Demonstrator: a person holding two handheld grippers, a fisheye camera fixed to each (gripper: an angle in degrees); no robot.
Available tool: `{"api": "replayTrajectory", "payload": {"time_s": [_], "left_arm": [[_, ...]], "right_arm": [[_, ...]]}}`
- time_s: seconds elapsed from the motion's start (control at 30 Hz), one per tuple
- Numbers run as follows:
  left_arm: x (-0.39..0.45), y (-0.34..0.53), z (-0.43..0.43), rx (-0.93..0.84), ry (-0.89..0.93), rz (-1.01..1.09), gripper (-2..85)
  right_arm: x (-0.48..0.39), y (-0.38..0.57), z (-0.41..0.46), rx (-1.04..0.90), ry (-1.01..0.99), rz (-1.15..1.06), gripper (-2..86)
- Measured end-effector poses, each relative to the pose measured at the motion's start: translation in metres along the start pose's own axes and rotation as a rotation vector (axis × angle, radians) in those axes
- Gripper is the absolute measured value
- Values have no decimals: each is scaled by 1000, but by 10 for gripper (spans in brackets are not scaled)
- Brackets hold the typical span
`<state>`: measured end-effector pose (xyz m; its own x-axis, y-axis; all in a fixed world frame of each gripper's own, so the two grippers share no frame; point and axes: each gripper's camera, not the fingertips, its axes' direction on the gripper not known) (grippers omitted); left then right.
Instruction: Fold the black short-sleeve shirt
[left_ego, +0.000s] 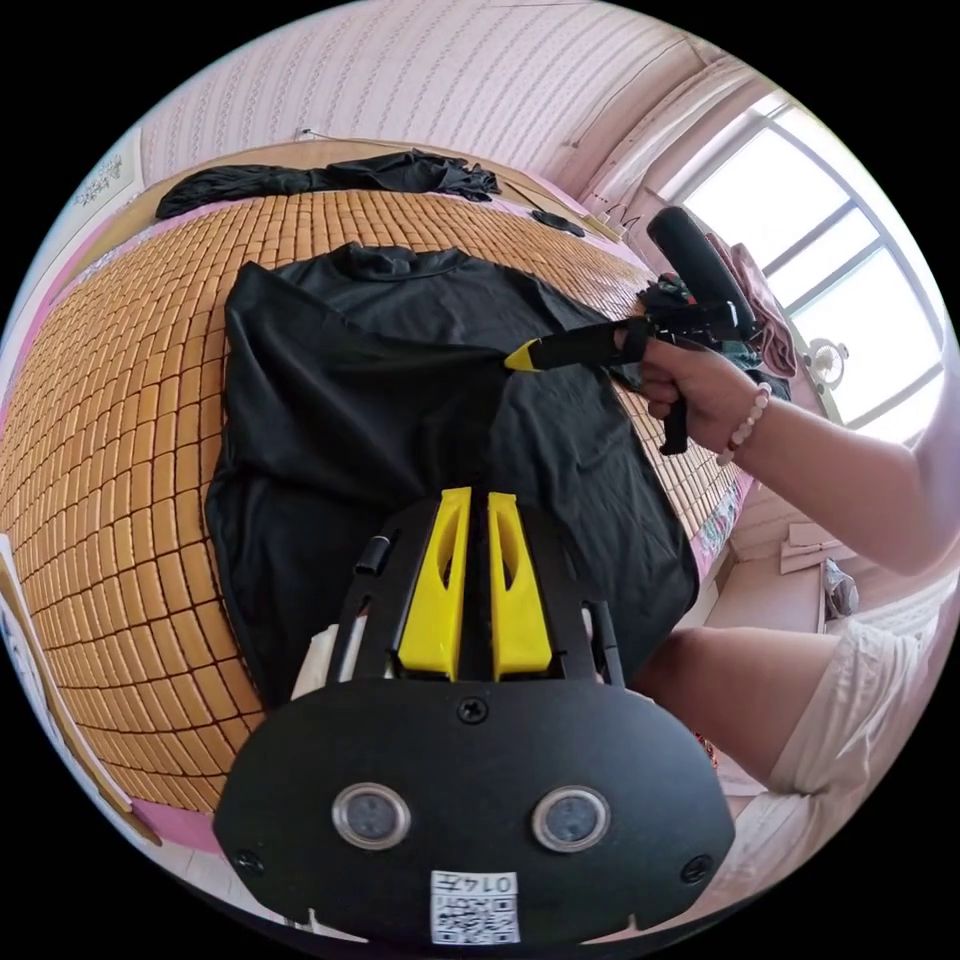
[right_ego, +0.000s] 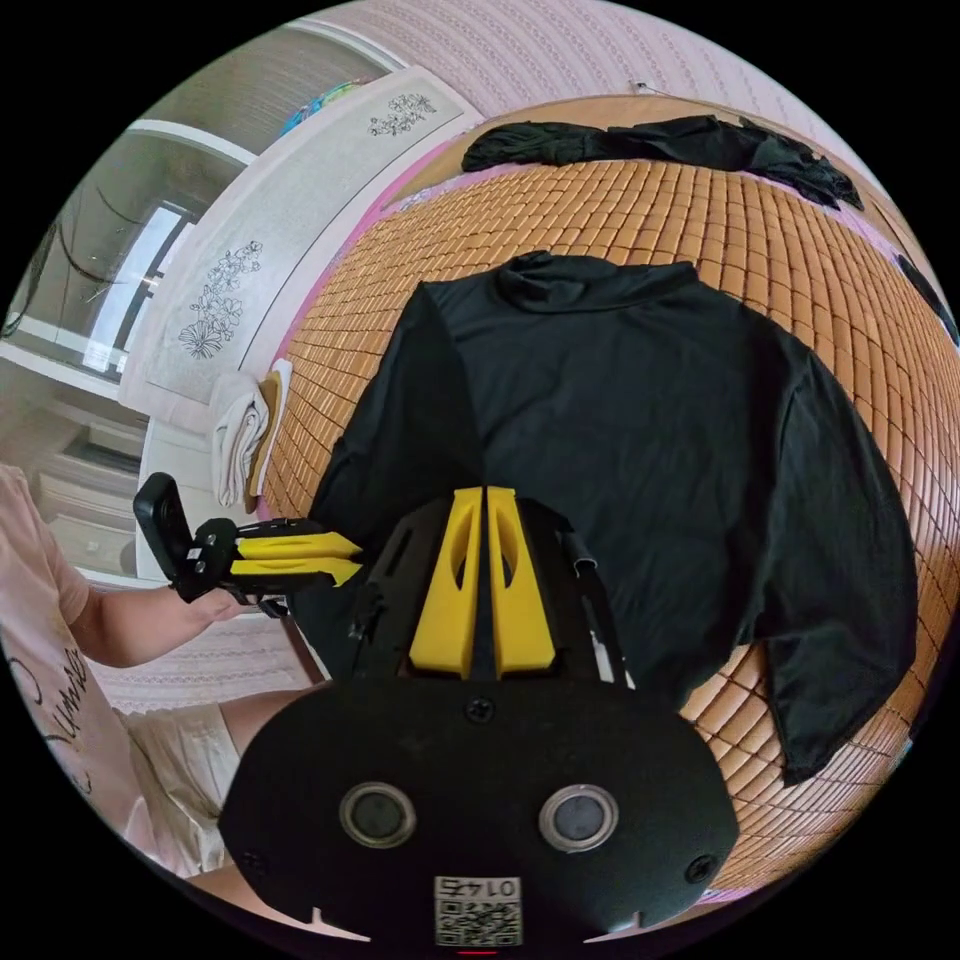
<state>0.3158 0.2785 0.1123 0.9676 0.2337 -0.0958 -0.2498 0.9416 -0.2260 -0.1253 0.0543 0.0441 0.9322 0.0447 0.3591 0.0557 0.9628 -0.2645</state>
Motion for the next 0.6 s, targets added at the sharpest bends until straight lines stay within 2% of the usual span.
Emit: {"api": "replayTrajectory", "payload": {"time_s": [0.3, 0.4, 0.47, 0.6], "left_arm": [[23, -7, 64, -157, 40, 41, 61], [39, -13, 65, -149, 63, 93, 48], [52, -24, 68, -131, 82, 140, 33], [82, -75, 99, -87, 144, 246, 12]], "right_arm": [[30, 54, -37, -43, 23, 67, 41], [30, 103, -81, 55, 165, 113, 46], [39, 148, -115, 123, 338, 203, 59], [71, 206, -149, 155, 457, 420, 82]]}}
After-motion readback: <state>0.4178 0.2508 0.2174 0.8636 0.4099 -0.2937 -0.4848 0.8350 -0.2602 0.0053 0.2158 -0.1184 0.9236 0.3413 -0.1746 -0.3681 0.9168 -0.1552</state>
